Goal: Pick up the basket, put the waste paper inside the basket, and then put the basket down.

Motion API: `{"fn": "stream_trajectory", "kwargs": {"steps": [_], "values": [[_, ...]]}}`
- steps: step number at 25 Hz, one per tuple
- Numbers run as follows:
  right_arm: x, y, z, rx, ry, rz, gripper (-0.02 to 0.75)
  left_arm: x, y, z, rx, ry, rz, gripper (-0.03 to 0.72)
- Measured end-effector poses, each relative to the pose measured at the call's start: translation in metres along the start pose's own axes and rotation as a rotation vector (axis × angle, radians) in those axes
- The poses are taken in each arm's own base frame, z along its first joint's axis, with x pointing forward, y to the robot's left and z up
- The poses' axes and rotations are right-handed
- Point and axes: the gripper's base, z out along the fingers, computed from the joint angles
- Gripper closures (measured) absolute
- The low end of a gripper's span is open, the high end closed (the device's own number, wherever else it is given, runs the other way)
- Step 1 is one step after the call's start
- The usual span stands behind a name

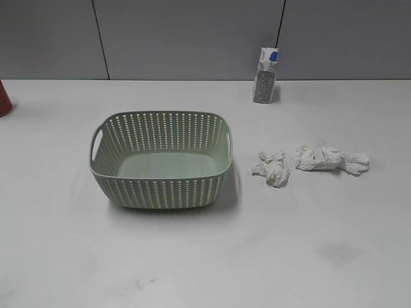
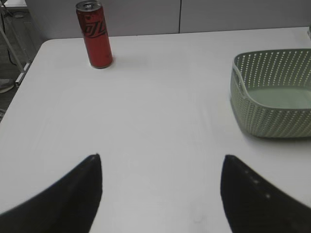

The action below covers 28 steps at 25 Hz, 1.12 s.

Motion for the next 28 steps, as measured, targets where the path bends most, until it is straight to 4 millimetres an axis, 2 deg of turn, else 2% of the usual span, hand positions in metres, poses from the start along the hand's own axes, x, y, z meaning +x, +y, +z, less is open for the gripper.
{"fn": "stream_trajectory", "kwargs": {"steps": [17,22,25,28], "values": [[0.0,0.0,0.0,0.0,0.0,0.0,0.157,-0.004,-0.004,-0.002,0.04,-0.034,-0.024,0.111],[0.0,0.0,0.0,0.0,0.0,0.0,0.157,-0.032,-0.003,-0.007,0.032,-0.178,-0.031,0.111],[0.0,0.0,0.0,0.0,0.0,0.0,0.157,-0.053,-0.001,0.011,0.038,-0.151,-0.055,0.111],[0.0,0.0,0.0,0.0,0.0,0.0,0.157,-0.075,0.001,0.042,0.046,-0.072,-0.09,0.111]]}}
